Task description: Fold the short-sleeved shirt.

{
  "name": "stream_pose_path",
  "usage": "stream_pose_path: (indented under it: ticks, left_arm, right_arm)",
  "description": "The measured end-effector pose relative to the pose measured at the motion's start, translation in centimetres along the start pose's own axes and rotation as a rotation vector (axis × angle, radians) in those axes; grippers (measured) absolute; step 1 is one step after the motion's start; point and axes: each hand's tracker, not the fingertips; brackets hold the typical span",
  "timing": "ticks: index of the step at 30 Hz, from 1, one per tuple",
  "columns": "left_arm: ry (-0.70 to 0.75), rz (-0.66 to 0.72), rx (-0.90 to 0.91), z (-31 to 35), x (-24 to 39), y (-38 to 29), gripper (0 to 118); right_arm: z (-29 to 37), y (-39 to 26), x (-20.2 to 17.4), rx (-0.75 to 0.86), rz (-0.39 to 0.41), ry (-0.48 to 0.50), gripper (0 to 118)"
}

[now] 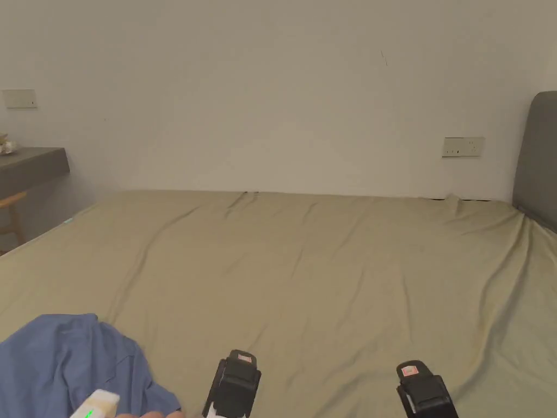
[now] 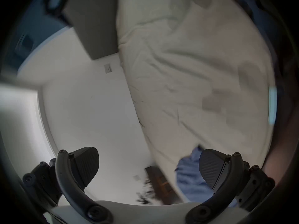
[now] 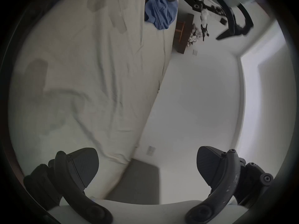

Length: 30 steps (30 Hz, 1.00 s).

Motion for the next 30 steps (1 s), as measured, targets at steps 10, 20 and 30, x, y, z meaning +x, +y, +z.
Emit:
stream_pose_path:
  ticks: [10,20,30]
  left_arm:
    - [0.219,1.812,0.082,2.5,-8.0,-8.1,118]
    - [0.185,1.872,0.099,2.5,-6.6,-9.6,118]
    - [0.180,1.834,0.139,3.2,-7.8,-8.6,118]
  right_arm:
    - [0.9,-12.2,6.1,0.191,-2.043,0.084,118]
    - [1.8,-10.8,5.1,0.109,-1.934,0.023,118]
    - [2.0,-10.6,6.5,0.124,-1.913,0.007,118]
